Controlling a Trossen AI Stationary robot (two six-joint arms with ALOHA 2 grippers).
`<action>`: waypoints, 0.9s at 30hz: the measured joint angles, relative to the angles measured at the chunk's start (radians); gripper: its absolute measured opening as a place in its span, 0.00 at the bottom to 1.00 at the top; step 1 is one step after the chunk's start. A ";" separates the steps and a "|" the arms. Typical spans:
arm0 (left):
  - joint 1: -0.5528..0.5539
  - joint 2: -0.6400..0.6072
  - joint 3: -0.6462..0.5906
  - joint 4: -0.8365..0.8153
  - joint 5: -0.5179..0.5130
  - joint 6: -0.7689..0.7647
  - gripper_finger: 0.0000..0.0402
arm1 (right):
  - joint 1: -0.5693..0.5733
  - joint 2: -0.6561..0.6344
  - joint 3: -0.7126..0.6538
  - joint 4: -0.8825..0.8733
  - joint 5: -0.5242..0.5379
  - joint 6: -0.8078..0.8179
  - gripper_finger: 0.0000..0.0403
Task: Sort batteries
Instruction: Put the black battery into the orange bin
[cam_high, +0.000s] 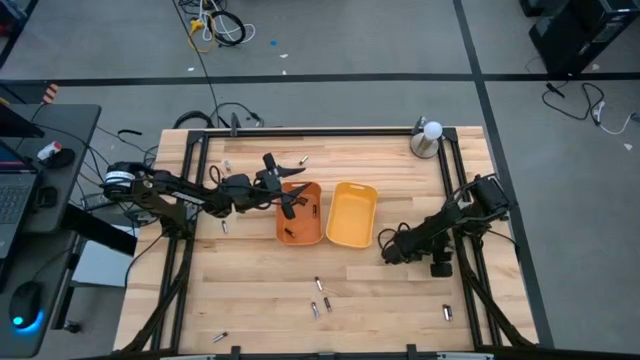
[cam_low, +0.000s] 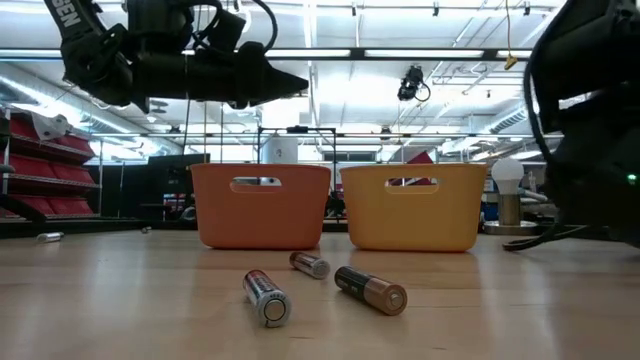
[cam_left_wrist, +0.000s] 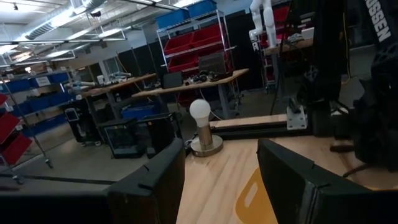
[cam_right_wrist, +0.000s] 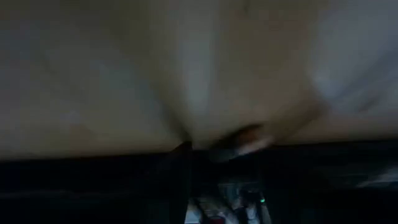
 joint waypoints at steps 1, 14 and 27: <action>0.000 0.000 0.004 -0.001 0.000 0.000 0.49 | -0.003 0.000 -0.001 0.000 0.006 -0.013 0.44; 0.014 0.000 0.008 -0.023 -0.002 0.000 0.49 | -0.076 0.032 -0.001 -0.066 0.050 -0.118 0.74; 0.013 0.000 0.047 -0.045 -0.003 0.000 0.49 | -0.215 0.031 -0.002 -0.025 0.144 0.074 0.79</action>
